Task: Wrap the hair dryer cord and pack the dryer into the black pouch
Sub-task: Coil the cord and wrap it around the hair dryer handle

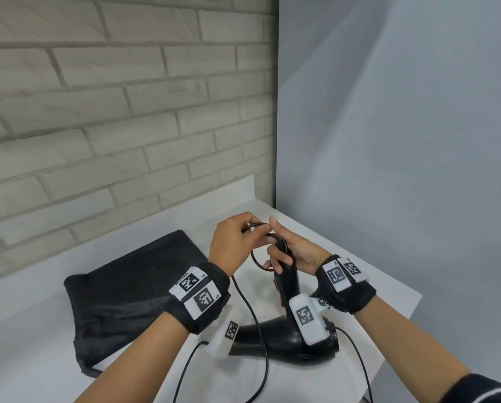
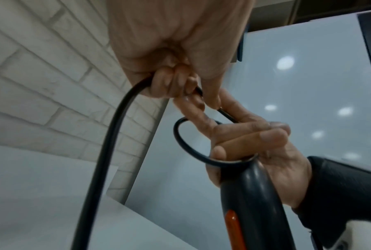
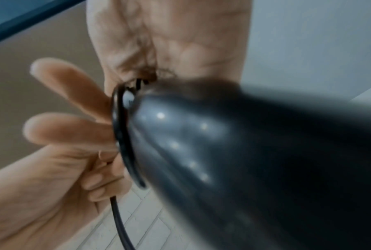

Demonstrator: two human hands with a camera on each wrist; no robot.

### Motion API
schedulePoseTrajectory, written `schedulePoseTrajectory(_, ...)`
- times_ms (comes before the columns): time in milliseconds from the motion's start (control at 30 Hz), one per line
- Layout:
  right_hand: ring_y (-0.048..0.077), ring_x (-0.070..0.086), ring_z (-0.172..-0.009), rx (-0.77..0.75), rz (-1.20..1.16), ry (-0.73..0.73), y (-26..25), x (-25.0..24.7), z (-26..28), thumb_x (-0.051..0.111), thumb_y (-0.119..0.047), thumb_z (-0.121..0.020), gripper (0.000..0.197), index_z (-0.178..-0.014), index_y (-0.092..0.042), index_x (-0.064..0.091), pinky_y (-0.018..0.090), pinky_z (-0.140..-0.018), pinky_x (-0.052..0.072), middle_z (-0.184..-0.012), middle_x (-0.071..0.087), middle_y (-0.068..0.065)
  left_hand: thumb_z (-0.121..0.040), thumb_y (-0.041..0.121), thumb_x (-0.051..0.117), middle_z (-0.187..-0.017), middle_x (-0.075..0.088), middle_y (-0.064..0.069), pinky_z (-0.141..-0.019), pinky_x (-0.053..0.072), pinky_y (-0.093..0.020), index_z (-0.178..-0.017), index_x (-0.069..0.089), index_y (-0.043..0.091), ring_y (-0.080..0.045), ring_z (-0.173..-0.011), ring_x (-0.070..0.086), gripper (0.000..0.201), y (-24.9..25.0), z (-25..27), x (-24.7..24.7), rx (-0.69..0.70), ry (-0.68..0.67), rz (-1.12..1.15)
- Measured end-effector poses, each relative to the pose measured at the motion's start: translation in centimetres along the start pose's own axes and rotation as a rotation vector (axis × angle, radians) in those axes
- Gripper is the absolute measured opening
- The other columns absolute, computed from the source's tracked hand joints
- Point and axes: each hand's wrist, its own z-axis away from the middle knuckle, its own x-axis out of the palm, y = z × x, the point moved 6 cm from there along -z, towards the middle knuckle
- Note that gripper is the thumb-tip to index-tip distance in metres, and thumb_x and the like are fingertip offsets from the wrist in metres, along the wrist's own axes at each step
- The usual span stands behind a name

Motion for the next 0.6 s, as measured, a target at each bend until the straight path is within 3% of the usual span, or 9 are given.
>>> schedulePoseTrajectory(100,0.011,0.047,-0.035,-0.027,0.008,-0.009,-0.4,0.0,0.0,0.039,-0.044,-0.087,0.043,-0.076,-0.011,0.065,0.026,-0.067,0.047,-0.031,0.036,-0.005,-0.085,0.031,0.062,-0.080,0.068,-0.003,-0.069,0.046,-0.026,-0.084,0.071,0.011,-0.012,-0.073,0.059,0.022,-0.9,-0.1,0.1,-0.035,-0.027,0.011)
schedulePoseTrajectory(200,0.012,0.043,-0.031,-0.034,-0.046,-0.022,-0.5,0.0,-0.2,0.045,-0.037,-0.083,0.039,-0.063,-0.011,0.066,0.025,-0.059,0.044,-0.031,0.036,-0.004,-0.089,0.023,0.058,-0.069,0.063,0.002,-0.047,0.040,-0.010,-0.088,0.071,0.007,0.000,-0.048,0.051,0.020,-1.3,-0.1,0.4,-0.068,-0.061,0.097)
schedulePoseTrajectory(333,0.010,0.036,-0.028,-0.034,-0.069,-0.030,-0.5,-0.3,-0.2,0.040,-0.031,-0.089,0.043,-0.065,-0.014,0.071,0.023,-0.056,0.045,-0.030,0.030,-0.007,-0.089,0.019,0.058,-0.062,0.061,0.000,-0.040,0.038,-0.011,-0.087,0.071,0.004,-0.001,-0.040,0.049,0.020,-1.2,-0.1,0.5,-0.064,-0.063,0.136)
schedulePoseTrajectory(433,0.009,0.033,-0.027,-0.014,-0.110,-0.047,-0.5,-0.3,-0.3,0.040,-0.036,-0.085,0.044,-0.066,-0.012,0.071,0.023,-0.054,0.046,-0.029,0.028,-0.007,-0.088,0.019,0.060,-0.059,0.060,0.000,-0.040,0.036,-0.009,-0.082,0.070,0.003,-0.001,-0.039,0.047,0.020,-1.1,-0.1,0.5,-0.056,-0.048,0.173)
schedulePoseTrajectory(600,0.009,0.031,-0.026,-0.018,-0.125,-0.051,-0.4,-0.5,-0.3,0.034,-0.032,-0.092,0.048,-0.061,-0.014,0.066,0.022,-0.052,0.045,-0.029,0.031,-0.007,-0.092,0.023,0.054,-0.062,0.063,-0.001,-0.044,0.037,-0.012,-0.080,0.067,0.009,-0.002,-0.041,0.049,0.023,-1.9,0.1,1.1,-0.096,-0.119,0.200)
